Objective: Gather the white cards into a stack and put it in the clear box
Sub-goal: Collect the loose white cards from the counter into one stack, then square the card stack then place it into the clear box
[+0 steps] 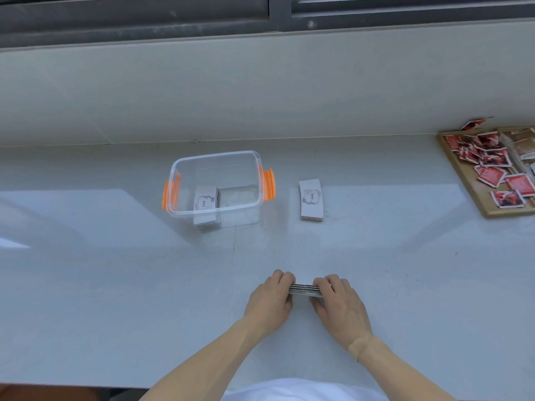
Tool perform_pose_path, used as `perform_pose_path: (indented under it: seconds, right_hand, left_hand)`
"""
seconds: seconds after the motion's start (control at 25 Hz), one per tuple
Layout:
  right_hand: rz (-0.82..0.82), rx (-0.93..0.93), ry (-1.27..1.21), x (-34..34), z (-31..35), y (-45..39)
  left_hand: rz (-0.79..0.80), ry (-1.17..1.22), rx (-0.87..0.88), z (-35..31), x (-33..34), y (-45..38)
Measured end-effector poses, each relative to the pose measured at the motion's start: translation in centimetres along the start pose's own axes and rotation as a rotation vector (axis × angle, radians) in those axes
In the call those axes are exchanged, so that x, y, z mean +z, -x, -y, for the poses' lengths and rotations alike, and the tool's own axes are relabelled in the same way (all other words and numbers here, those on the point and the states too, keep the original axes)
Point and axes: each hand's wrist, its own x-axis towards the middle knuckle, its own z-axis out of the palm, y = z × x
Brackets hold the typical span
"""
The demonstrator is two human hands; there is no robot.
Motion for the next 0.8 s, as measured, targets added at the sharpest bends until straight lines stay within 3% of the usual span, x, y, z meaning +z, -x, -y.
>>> perform_pose_path:
  seconds: [0.28,0.44,0.64,0.8]
  right_hand:
    - [0.067,-0.11,0.048,-2.2,-0.3,-1.5]
    - [0.251,-0.046,-0.072,-3.6,-0.3,-3.2]
    - [0.371,0.219,-0.421,-4.8,-1.4,-5.0]
    - [0.282,0.433,-0.802,-4.8,-1.9,-6.2]
  left_hand:
    - [0.105,-0.058,0.028,0.6,-2.3,-1.4]
    - [0.188,-0.037,0.002,0.8,-4.2,-2.7]
    - [0.145,0.698,-0.296,1.1,-4.9,-3.6]
    - [0.131,1.005,-0.384,0.1,-4.3,-4.6]
